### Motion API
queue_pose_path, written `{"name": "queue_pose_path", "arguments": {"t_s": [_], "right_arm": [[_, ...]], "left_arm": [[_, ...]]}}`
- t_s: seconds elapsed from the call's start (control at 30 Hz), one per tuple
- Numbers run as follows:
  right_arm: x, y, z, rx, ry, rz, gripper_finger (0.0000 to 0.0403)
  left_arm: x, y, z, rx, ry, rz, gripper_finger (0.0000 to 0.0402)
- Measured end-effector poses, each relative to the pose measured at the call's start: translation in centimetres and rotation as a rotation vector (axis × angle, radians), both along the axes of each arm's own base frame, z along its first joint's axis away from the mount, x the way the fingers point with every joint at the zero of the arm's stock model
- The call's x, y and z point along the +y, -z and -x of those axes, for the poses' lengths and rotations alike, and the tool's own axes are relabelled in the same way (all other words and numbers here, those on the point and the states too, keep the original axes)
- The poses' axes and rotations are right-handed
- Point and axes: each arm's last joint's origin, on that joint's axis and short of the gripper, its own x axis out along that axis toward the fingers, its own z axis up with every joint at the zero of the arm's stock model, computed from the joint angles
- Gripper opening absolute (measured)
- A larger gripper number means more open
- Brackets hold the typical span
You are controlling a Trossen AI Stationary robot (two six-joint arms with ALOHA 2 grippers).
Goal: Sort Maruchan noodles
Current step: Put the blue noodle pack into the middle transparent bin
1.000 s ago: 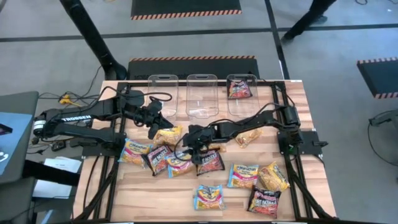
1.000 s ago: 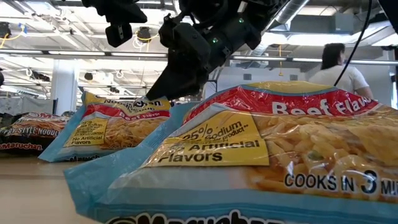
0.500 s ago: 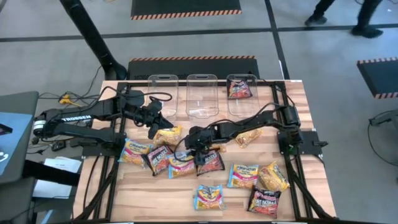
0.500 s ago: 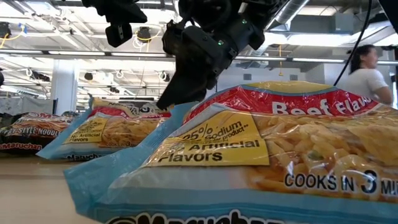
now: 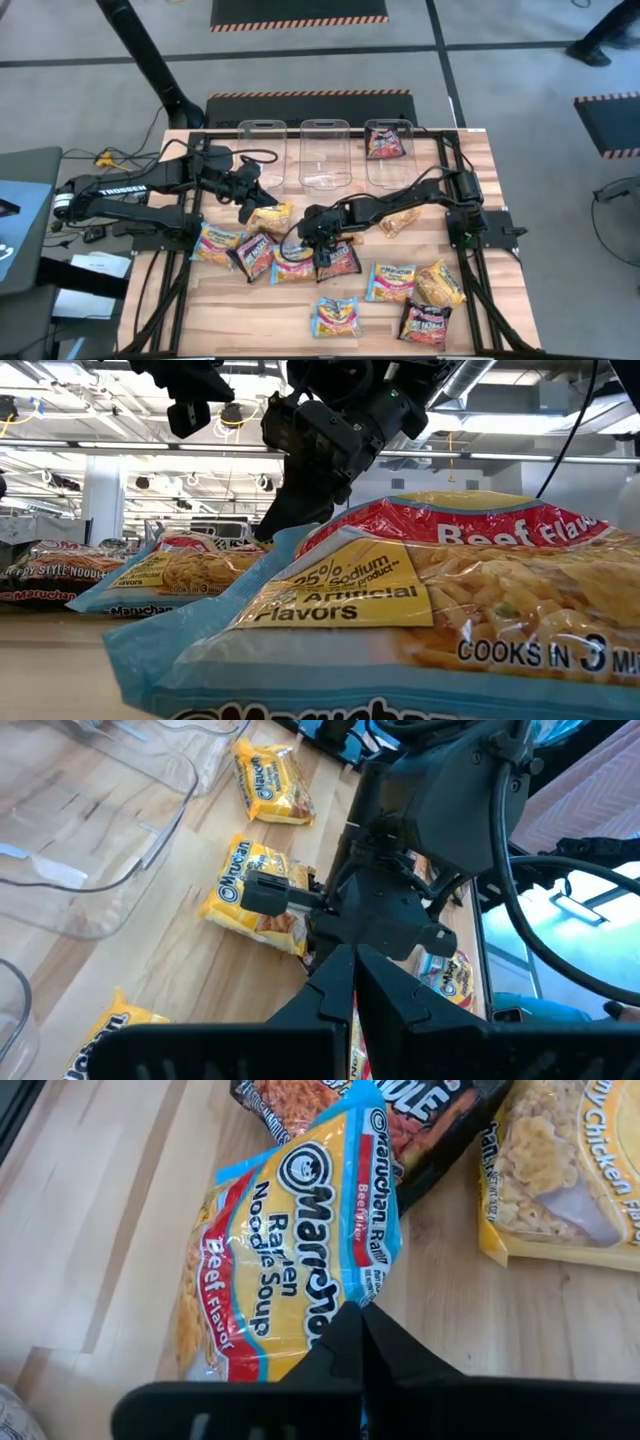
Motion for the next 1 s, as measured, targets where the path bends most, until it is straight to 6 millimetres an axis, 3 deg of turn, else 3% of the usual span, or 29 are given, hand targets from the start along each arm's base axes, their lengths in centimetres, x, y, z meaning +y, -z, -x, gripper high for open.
{"name": "queue_pose_path", "arguments": {"t_s": [0.13, 0.43, 1.0], "right_arm": [[0.2, -0.8, 0.1, -0.018, -0.005, -0.001, 0.0005], [0.9, -5.4, 0.3, -0.134, -0.027, 0.004, 0.0004], [-1.3, -12.3, 4.4, -0.194, 0.084, 0.206, 0.0004]], "left_arm": [[0.0, 0.0, 0.0, 0.002, -0.008, -0.003, 0.0000], [0.0, 0.1, 0.1, 0.013, -0.008, -0.001, 0.0000], [0.0, 0.2, 0.1, 0.020, -0.015, -0.003, 0.0000]]}}
